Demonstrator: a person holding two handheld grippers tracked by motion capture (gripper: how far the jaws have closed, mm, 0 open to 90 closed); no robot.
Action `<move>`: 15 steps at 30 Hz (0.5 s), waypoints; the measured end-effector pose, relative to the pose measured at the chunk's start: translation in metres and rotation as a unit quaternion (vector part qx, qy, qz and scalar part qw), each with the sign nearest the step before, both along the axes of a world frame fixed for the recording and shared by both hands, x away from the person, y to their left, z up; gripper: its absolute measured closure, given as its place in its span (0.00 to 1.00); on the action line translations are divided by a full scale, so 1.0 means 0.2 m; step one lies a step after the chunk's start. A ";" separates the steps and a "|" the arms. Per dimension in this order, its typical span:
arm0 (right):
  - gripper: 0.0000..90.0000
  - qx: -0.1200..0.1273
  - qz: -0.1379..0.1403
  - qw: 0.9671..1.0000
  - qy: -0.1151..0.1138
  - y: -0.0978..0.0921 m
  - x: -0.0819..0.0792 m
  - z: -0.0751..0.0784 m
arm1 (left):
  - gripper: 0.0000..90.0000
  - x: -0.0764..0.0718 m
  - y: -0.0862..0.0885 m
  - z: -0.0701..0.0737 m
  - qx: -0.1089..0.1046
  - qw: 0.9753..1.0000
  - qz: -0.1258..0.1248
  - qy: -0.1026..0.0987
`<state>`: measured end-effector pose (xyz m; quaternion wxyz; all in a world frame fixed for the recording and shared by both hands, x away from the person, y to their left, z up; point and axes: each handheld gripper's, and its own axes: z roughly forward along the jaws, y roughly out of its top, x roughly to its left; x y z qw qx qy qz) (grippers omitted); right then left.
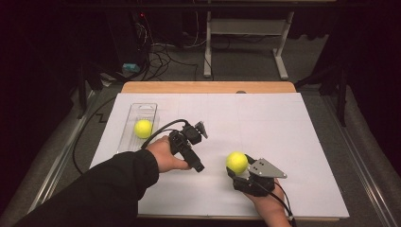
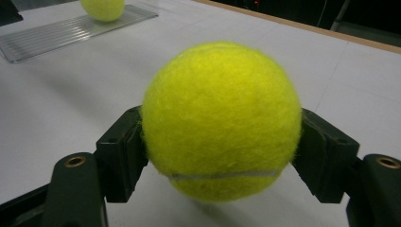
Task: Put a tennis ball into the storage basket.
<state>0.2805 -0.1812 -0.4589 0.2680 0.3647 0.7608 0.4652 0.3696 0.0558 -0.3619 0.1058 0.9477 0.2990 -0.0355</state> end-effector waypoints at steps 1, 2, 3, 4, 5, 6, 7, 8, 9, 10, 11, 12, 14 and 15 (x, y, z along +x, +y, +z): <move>0.31 -0.001 0.004 1.000 -0.001 0.01 0.00 0.00 | 0.01 0.00 0.00 0.00 0.001 1.000 0.000 -0.001; 0.31 -0.001 0.004 1.000 -0.001 0.01 0.00 0.00 | 0.01 0.00 0.00 0.00 0.001 1.000 0.000 0.000; 0.31 0.003 0.005 1.000 -0.002 0.02 0.00 0.00 | 0.01 0.00 0.00 0.00 0.000 1.000 0.001 0.000; 0.31 0.003 0.005 1.000 -0.002 0.02 0.00 0.00 | 0.01 0.00 0.00 0.00 0.000 1.000 0.001 -0.001; 0.30 0.002 0.009 1.000 -0.002 0.03 0.00 0.00 | 0.01 0.00 0.00 0.00 0.000 1.000 0.001 0.000; 0.31 0.006 0.010 1.000 0.000 0.04 0.00 0.01 | 0.01 0.00 0.00 -0.01 0.002 1.000 0.001 -0.002; 0.30 0.006 0.013 1.000 -0.003 0.05 0.00 0.01 | 0.01 0.00 0.00 -0.01 0.003 1.000 0.000 -0.001; 0.31 0.008 0.014 1.000 -0.002 0.06 0.00 0.01 | 0.01 0.00 0.00 -0.01 0.003 1.000 0.000 -0.001; 0.30 0.010 0.015 1.000 -0.003 0.06 -0.01 0.01 | 0.01 0.00 0.00 -0.01 0.003 1.000 0.000 -0.001; 0.31 0.011 0.018 1.000 -0.003 0.07 -0.01 0.02 | 0.01 0.00 0.00 -0.01 0.002 1.000 0.000 -0.001; 0.30 0.011 0.022 1.000 -0.004 0.08 -0.01 0.02 | 0.01 0.00 0.00 -0.01 0.002 1.000 0.000 -0.001; 0.31 0.012 0.025 1.000 -0.004 0.09 -0.01 0.02 | 0.01 0.00 0.00 -0.01 0.002 1.000 0.000 -0.001; 0.31 0.012 0.030 0.999 -0.005 0.12 -0.01 0.02 | 0.01 0.00 0.00 -0.01 0.002 1.000 0.000 -0.001; 0.30 0.011 0.031 0.999 -0.004 0.13 -0.02 0.02 | 0.01 0.00 0.00 -0.01 0.001 1.000 0.001 0.000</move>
